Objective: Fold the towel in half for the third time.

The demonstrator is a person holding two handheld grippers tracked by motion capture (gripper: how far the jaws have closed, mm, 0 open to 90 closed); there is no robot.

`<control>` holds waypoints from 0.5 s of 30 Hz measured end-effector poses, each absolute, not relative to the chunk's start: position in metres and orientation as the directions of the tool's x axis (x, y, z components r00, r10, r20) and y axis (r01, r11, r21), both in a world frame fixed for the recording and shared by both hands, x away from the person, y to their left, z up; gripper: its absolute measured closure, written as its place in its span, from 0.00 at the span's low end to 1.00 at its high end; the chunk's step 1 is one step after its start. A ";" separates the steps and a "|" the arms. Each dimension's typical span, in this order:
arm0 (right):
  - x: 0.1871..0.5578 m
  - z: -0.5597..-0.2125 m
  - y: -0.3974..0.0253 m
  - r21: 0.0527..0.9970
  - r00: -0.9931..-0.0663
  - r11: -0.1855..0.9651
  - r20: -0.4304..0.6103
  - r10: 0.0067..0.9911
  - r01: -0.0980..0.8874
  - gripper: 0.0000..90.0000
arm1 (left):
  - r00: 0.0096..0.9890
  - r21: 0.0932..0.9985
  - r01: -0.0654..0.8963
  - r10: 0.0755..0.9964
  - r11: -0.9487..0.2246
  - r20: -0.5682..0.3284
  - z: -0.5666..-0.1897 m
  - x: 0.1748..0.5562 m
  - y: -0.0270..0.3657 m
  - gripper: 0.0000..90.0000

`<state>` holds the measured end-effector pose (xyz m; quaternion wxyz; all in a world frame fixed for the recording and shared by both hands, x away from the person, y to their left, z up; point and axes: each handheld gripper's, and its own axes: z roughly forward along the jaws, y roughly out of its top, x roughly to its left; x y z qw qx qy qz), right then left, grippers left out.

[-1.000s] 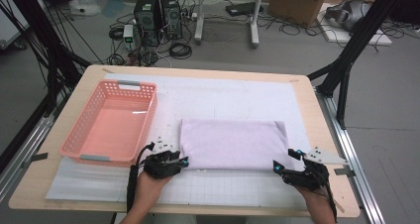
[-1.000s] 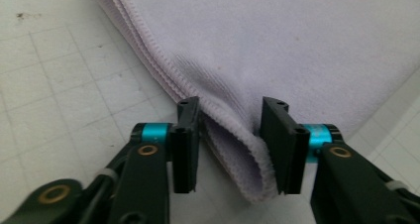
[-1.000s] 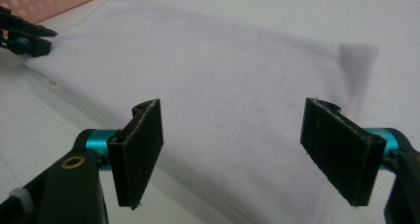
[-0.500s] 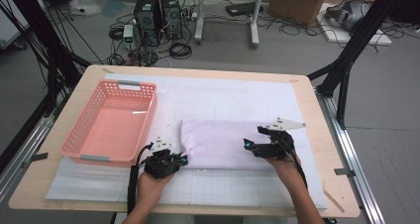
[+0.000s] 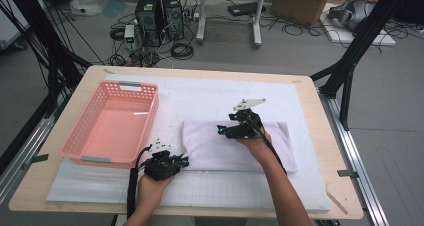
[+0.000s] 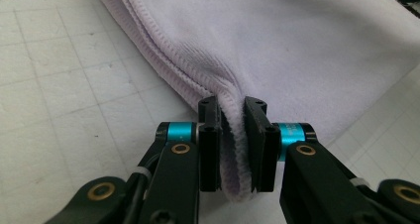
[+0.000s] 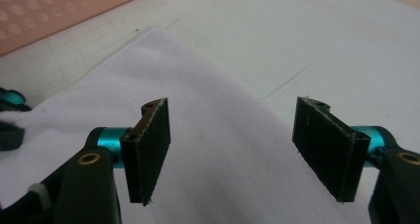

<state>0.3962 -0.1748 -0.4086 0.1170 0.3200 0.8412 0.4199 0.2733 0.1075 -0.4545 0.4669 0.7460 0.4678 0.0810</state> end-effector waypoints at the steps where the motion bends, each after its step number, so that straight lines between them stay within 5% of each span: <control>1: 0.400 -0.410 -0.171 0.780 -0.772 0.448 0.069 0.631 0.436 0.38 | 0.549 0.772 0.623 0.773 -0.126 -0.316 -0.455 0.273 0.108 0.86; 15: 0.432 -0.424 -0.094 0.712 -0.830 0.558 0.061 0.554 0.425 0.42 | 0.541 0.768 0.630 0.773 -0.112 -0.331 -0.455 0.272 0.109 0.86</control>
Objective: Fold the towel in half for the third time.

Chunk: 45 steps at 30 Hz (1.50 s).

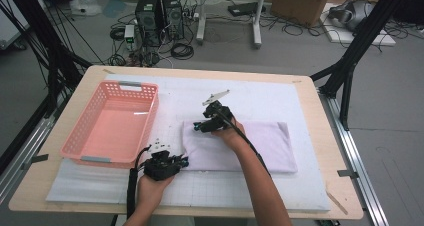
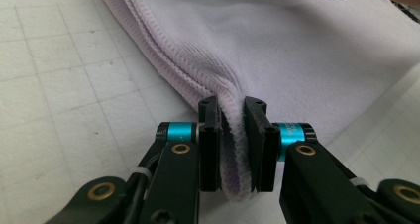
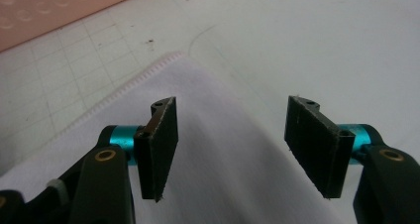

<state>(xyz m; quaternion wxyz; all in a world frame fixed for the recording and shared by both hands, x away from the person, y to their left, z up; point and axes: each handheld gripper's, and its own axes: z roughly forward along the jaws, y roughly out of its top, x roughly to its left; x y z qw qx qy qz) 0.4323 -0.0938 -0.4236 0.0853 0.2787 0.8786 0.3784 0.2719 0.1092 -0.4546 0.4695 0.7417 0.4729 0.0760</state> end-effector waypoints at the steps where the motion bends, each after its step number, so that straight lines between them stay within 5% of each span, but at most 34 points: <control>1: 0.433 -0.425 -0.089 0.710 -0.836 0.566 0.059 0.545 0.419 0.43 | 0.539 0.767 0.632 0.773 -0.110 -0.334 -0.455 0.272 0.109 0.87; 8: 0.438 -0.434 -0.062 0.644 -0.856 0.644 0.031 0.517 0.412 0.52 | 0.531 0.760 0.642 0.774 -0.101 -0.345 -0.454 0.271 0.111 0.86; 15: 0.437 -0.429 -0.054 0.627 -0.882 0.682 0.018 0.472 0.378 0.89 | 0.526 0.753 0.652 0.770 -0.092 -0.361 -0.454 0.273 0.116 0.90; 30: 0.424 -0.390 -0.065 0.800 -0.891 0.497 0.099 0.442 0.336 0.91 | 0.581 0.824 0.567 0.707 0.003 -0.403 -0.406 0.261 0.133 0.92; 45: 0.420 -0.356 -0.136 0.861 -0.860 0.383 0.112 0.498 0.334 0.91 | 0.683 0.855 0.515 0.634 -0.066 -0.363 -0.379 0.278 0.071 0.92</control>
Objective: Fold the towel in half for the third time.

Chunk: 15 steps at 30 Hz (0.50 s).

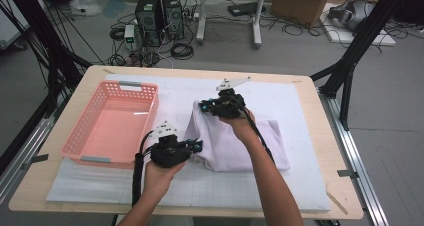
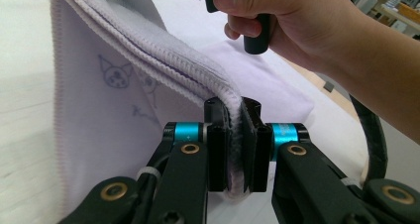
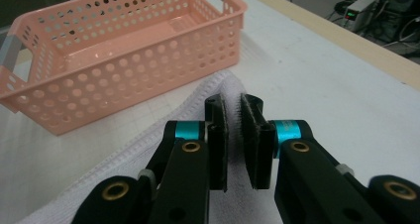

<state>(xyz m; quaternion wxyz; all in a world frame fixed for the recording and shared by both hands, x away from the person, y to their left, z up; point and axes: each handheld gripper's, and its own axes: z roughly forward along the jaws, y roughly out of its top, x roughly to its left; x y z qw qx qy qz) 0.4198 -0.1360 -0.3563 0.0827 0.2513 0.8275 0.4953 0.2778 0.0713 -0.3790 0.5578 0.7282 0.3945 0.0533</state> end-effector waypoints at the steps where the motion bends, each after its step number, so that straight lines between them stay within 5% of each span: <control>1: 0.419 -0.355 -0.141 0.862 -0.856 0.375 0.120 0.503 0.342 0.91 | 0.688 0.855 0.513 0.630 -0.071 -0.361 -0.379 0.278 0.067 0.92; 15: 0.410 -0.355 -0.205 0.866 -0.812 0.347 0.107 0.574 0.359 0.91 | 0.709 0.837 0.530 0.610 -0.132 -0.353 -0.387 0.292 0.011 0.91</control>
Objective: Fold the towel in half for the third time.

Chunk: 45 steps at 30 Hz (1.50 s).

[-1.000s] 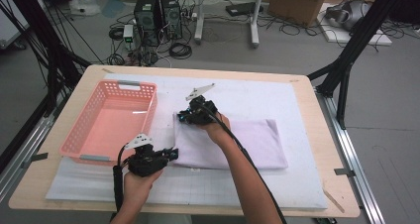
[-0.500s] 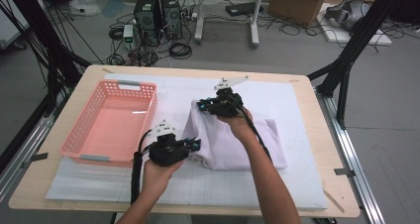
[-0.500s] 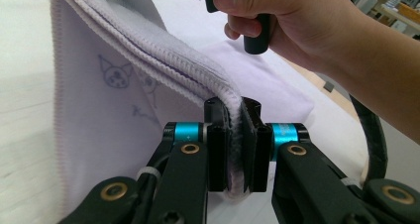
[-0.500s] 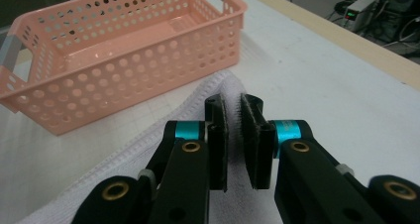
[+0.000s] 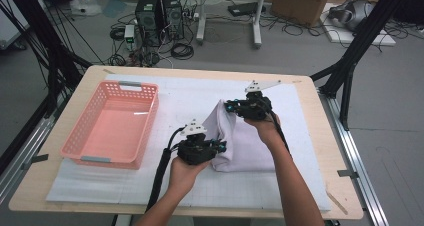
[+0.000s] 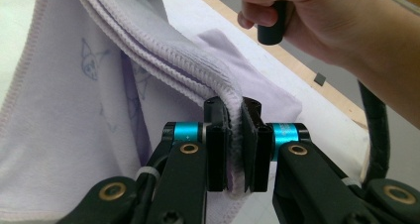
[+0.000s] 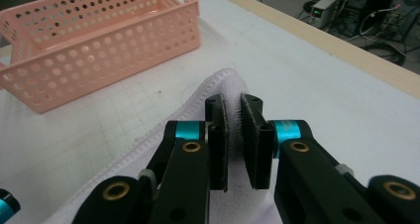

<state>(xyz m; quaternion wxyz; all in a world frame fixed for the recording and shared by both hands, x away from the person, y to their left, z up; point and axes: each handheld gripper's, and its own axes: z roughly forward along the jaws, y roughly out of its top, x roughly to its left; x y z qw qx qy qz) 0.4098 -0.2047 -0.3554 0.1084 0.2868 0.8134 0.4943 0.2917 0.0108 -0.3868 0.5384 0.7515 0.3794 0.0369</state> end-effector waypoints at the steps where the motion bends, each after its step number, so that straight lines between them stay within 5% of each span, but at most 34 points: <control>1: 0.409 -0.357 -0.209 0.864 -0.805 0.349 0.101 0.584 0.363 0.92 | 0.706 0.835 0.534 0.611 -0.130 -0.357 -0.388 0.293 0.008 0.91; 6: 0.408 -0.364 -0.231 0.857 -0.779 0.347 0.096 0.619 0.381 0.92 | 0.693 0.825 0.551 0.621 -0.129 -0.366 -0.397 0.296 -0.007 0.84; 11: 0.407 -0.375 -0.259 0.843 -0.740 0.338 0.101 0.664 0.419 0.92 | 0.704 0.836 0.533 0.617 -0.132 -0.351 -0.399 0.295 -0.012 0.60; 16: 0.408 -0.383 -0.276 0.834 -0.705 0.336 0.087 0.704 0.438 0.92 | 0.716 0.852 0.505 0.618 -0.138 -0.325 -0.398 0.293 -0.006 0.51; 27: 0.404 -0.404 -0.302 0.787 -0.627 0.359 0.044 0.778 0.502 0.91 | 0.712 0.869 0.476 0.640 -0.138 -0.288 -0.407 0.289 0.026 0.46; 34: 0.392 -0.397 -0.315 0.804 -0.543 0.282 0.059 0.838 0.523 0.68 | 0.708 0.876 0.462 0.653 -0.139 -0.269 -0.416 0.285 0.044 0.44; 45: 0.315 -0.387 -0.330 0.843 -0.502 0.247 0.032 0.864 0.478 0.55 | 0.704 0.879 0.456 0.660 -0.138 -0.262 -0.429 0.277 0.074 0.43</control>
